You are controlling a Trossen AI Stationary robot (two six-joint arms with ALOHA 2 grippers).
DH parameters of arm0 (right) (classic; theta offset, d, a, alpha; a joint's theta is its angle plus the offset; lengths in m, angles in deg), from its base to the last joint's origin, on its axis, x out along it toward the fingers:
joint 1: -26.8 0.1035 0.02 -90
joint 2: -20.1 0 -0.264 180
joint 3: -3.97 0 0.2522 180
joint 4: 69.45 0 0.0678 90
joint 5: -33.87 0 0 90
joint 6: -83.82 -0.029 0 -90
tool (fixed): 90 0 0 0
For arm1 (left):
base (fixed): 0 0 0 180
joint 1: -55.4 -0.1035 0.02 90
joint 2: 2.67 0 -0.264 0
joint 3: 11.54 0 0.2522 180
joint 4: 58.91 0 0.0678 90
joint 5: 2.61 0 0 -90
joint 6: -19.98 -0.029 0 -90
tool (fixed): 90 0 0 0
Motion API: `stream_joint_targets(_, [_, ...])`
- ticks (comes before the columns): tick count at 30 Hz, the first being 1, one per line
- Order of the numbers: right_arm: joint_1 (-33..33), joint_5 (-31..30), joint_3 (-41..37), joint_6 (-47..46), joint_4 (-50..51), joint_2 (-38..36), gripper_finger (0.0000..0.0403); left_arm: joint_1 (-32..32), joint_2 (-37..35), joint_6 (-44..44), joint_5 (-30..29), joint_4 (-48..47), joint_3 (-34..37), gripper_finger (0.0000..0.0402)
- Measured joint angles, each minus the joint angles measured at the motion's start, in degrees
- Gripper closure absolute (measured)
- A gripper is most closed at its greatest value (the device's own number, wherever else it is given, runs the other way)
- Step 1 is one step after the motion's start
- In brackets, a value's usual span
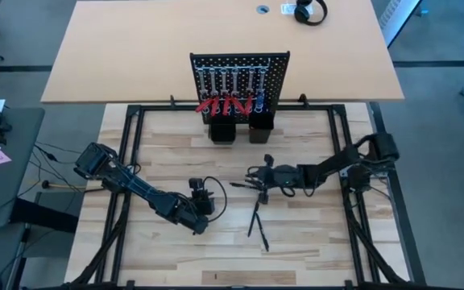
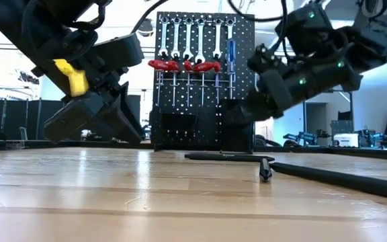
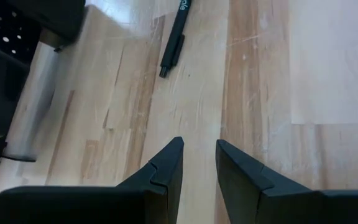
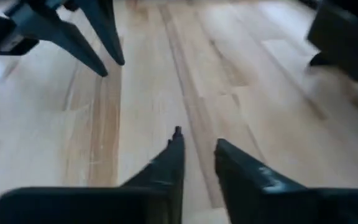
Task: Hang tools onto peg board
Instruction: Put the black pen into the black bin on the peg board
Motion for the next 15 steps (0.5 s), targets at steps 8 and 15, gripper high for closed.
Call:
stream_joint_targets(8, [-1.29,6.75,9.24,0.91,0.47,13.14,0.0204,-0.04,0.0,0.06,0.05,-0.57,-0.02,0.0315])
stream_joint_targets(15, [-1.46,6.92,16.13,4.35,16.22,15.72,0.0266,-0.03,0.04,0.17,0.06,-0.81,-0.02,0.0315])
